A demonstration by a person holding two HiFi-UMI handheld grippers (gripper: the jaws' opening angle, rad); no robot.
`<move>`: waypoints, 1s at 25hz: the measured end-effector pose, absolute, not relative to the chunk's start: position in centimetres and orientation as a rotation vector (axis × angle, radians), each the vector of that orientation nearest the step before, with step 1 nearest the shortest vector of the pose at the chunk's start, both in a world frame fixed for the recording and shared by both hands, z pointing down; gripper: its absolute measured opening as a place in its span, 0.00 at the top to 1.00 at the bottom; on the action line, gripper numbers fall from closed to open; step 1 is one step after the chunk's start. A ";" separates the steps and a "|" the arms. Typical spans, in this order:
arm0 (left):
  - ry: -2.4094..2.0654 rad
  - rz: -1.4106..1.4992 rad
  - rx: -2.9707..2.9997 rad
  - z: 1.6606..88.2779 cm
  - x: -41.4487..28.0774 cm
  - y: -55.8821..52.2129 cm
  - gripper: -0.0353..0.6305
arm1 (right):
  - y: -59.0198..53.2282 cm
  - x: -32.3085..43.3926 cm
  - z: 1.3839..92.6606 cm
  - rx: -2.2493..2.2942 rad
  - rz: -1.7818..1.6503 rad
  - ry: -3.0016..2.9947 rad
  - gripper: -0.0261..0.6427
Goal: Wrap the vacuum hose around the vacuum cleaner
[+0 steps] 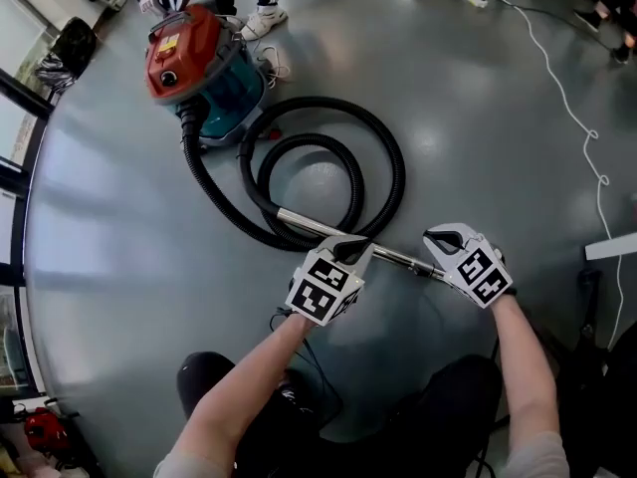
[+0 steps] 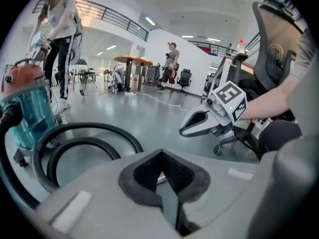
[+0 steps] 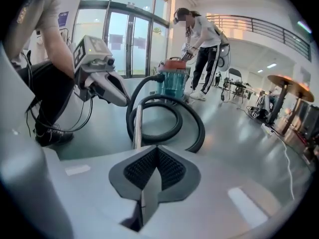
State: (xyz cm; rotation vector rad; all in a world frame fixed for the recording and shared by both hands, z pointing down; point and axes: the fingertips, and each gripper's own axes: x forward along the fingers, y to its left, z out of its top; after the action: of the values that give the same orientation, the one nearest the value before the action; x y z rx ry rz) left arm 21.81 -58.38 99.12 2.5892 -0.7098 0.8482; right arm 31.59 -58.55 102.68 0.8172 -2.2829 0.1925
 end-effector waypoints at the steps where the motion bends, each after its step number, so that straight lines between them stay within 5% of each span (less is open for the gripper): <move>1: -0.709 0.829 2.622 97.6 22.1 -58.8 0.95 | -58.9 31.3 101.1 0.845 0.181 -2.290 0.92; 10: -0.568 0.529 2.770 80.8 24.3 -59.5 0.95 | -59.3 28.3 84.3 1.014 0.122 -2.403 0.93; 25: -0.676 0.539 2.812 51.0 20.4 -55.8 0.95 | -55.1 23.8 52.4 1.171 0.260 -2.523 0.93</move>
State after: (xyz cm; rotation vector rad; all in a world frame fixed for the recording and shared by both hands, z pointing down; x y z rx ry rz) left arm 20.42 -55.82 51.05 2.8121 -0.6761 0.5387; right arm 23.83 -55.12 52.36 1.1714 -2.5226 0.2605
